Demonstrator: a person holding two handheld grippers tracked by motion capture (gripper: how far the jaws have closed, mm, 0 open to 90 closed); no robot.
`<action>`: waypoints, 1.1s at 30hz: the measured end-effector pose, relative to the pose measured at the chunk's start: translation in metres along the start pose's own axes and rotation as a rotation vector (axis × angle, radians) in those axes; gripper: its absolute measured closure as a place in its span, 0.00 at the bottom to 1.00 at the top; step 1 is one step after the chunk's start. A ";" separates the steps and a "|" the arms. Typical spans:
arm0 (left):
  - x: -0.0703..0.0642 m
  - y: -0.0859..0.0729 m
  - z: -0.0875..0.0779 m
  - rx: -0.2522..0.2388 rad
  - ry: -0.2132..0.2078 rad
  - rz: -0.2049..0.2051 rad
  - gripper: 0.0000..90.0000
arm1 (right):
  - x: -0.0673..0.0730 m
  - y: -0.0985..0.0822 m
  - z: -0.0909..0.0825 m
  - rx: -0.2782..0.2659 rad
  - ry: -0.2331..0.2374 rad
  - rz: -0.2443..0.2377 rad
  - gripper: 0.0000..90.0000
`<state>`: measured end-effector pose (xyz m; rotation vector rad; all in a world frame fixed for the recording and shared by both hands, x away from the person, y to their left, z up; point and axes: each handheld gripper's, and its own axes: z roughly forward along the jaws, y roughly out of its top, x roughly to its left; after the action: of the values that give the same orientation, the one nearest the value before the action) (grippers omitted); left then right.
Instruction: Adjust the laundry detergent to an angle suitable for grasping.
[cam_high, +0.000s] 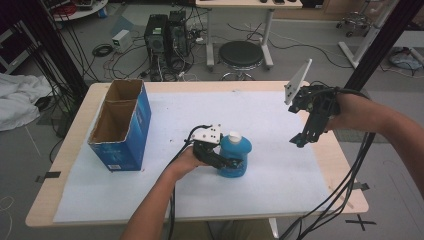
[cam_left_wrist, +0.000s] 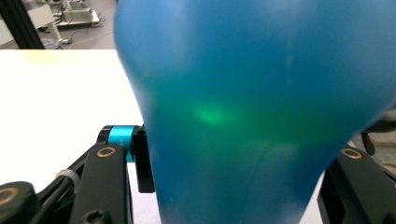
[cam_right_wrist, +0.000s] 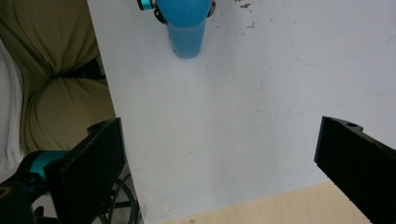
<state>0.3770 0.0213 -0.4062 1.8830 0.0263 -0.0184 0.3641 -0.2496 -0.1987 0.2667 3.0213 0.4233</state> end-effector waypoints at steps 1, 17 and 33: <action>0.000 0.000 -0.001 -0.002 0.007 -0.011 0.44 | 0.000 0.000 0.000 0.000 0.000 0.002 0.01; -0.010 0.009 -0.015 0.002 0.051 -0.053 0.26 | 0.002 0.000 0.000 0.000 -0.006 -0.008 0.01; -0.037 0.024 -0.066 0.026 0.178 -0.072 0.26 | 0.007 -0.002 -0.005 -0.009 -0.016 -0.005 0.01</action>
<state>0.3405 0.0760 -0.3617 1.9037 0.2173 0.1000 0.3568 -0.2519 -0.1954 0.2611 3.0034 0.4328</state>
